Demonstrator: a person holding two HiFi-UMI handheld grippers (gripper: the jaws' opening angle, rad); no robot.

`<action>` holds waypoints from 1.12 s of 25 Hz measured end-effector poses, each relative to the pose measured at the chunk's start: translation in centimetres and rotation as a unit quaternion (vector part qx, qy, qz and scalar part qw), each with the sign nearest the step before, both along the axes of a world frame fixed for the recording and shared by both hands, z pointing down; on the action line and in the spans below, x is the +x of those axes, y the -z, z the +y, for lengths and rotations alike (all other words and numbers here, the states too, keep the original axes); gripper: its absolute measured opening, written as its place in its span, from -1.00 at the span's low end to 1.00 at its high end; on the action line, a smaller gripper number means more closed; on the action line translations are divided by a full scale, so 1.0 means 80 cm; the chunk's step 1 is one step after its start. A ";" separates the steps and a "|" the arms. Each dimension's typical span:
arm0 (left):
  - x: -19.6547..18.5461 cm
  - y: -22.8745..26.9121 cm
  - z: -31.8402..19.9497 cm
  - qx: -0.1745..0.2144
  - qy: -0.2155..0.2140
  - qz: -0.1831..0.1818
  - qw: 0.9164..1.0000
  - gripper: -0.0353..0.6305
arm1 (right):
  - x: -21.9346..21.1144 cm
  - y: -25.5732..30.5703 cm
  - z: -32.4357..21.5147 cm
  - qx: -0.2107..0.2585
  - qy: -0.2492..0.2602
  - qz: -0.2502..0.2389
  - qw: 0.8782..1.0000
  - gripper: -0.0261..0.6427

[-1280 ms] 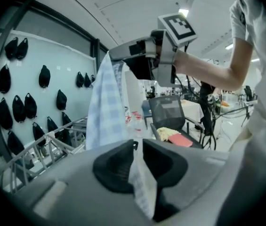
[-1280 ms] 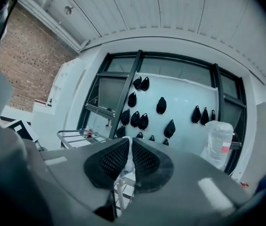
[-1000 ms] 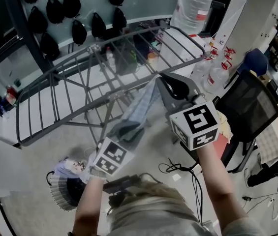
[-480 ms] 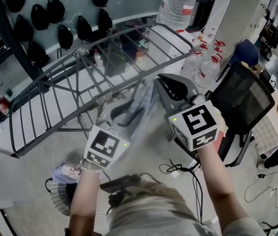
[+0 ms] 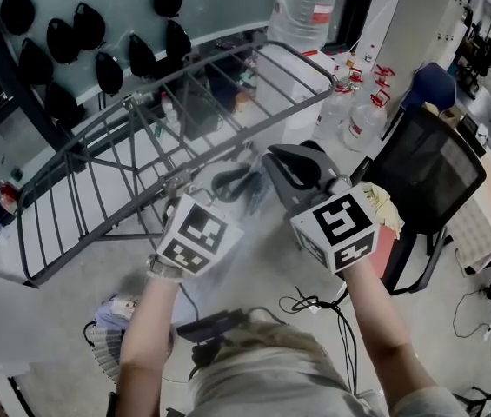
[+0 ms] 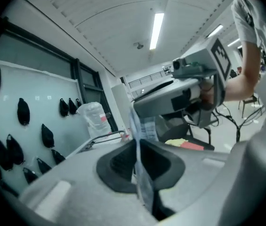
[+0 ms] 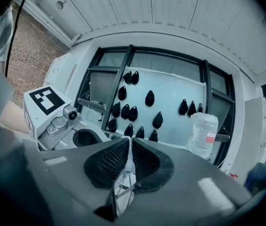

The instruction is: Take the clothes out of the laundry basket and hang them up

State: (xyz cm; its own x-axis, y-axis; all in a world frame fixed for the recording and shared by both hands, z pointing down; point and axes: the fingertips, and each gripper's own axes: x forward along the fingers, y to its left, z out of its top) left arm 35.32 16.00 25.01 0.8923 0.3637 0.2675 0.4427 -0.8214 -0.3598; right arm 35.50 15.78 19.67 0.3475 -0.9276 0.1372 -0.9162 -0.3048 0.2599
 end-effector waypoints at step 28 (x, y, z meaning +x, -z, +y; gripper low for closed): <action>0.016 0.103 -0.031 0.033 0.039 0.059 0.997 -0.87 | 0.009 -0.252 -0.006 -0.052 0.035 -0.180 0.982 -0.62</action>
